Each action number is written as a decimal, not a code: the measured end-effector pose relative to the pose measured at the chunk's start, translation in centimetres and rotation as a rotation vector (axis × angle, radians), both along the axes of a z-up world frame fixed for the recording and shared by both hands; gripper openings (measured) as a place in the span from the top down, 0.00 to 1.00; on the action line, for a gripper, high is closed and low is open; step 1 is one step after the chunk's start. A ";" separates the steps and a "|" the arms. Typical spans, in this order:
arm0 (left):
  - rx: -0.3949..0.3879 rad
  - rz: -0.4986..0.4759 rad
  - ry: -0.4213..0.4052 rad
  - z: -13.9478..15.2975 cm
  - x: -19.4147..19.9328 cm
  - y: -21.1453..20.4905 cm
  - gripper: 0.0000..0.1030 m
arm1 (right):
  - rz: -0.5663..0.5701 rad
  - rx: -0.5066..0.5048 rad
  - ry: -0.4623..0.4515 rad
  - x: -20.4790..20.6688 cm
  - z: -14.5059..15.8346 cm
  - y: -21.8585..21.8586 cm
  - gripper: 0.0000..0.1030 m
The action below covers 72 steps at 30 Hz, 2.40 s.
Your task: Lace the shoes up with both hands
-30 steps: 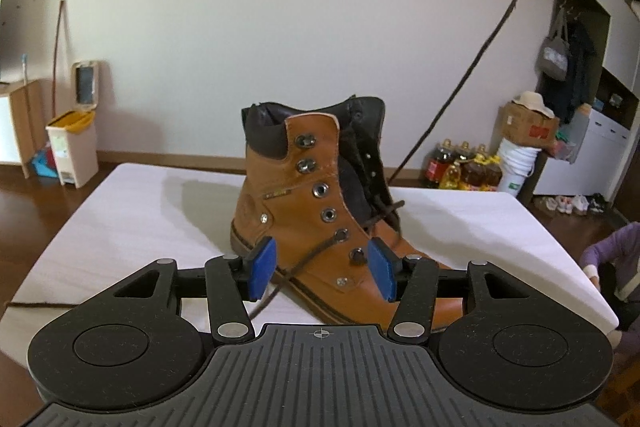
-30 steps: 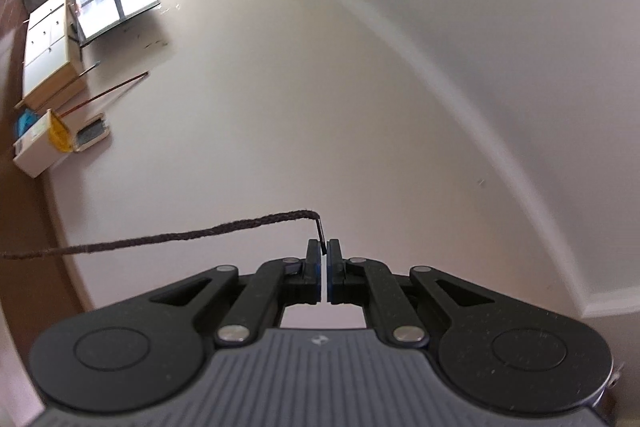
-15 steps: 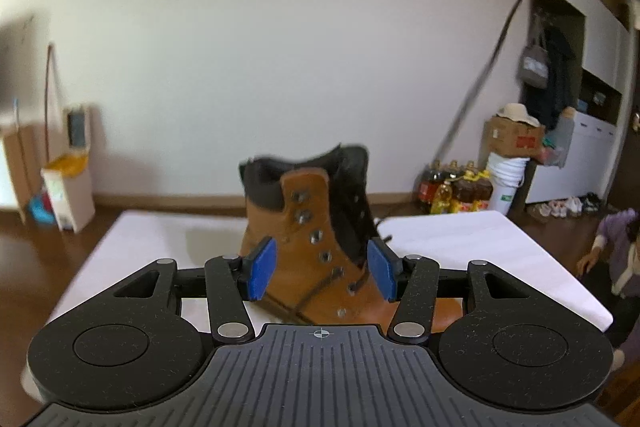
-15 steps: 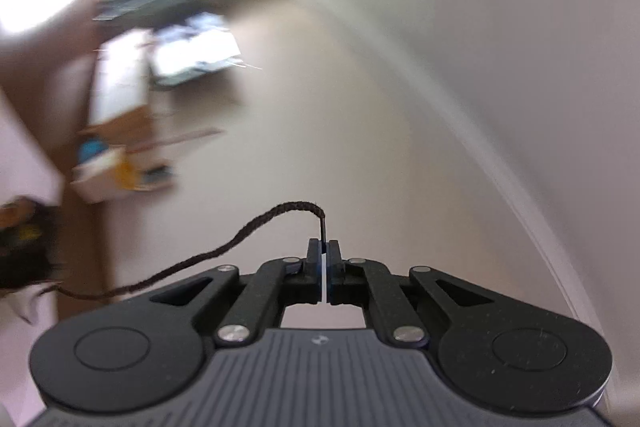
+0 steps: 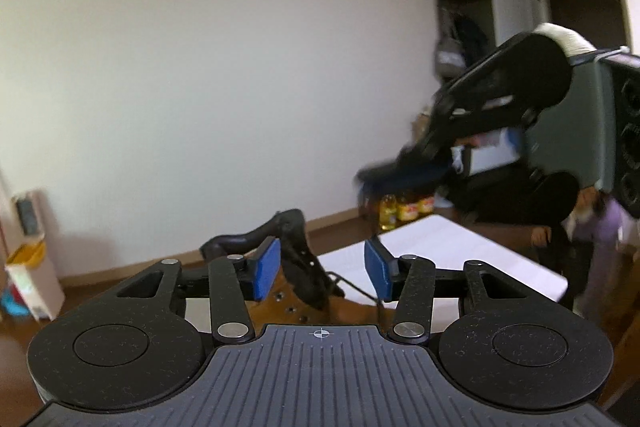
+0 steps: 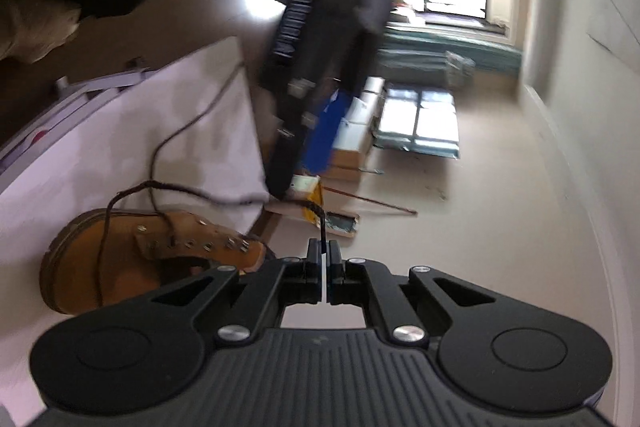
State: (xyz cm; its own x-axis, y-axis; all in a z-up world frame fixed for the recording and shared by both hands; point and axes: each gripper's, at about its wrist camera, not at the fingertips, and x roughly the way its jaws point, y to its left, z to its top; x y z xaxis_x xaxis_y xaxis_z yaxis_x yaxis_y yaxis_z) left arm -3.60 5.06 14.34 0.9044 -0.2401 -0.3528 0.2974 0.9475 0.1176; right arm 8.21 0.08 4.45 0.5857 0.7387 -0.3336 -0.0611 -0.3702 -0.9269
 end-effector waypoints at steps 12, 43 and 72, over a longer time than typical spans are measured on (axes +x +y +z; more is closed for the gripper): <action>0.027 -0.062 0.050 -1.1 2.3 -0.7 0.96 | 0.020 -0.050 -0.050 -0.1 -2.1 0.1 0.97; -0.495 0.216 0.072 -6.7 3.9 4.5 0.96 | -0.411 0.997 1.416 4.7 -3.5 -9.9 0.14; -0.377 0.540 0.303 -15.8 3.7 15.5 0.69 | -0.683 1.082 1.451 8.5 -6.5 -8.1 0.03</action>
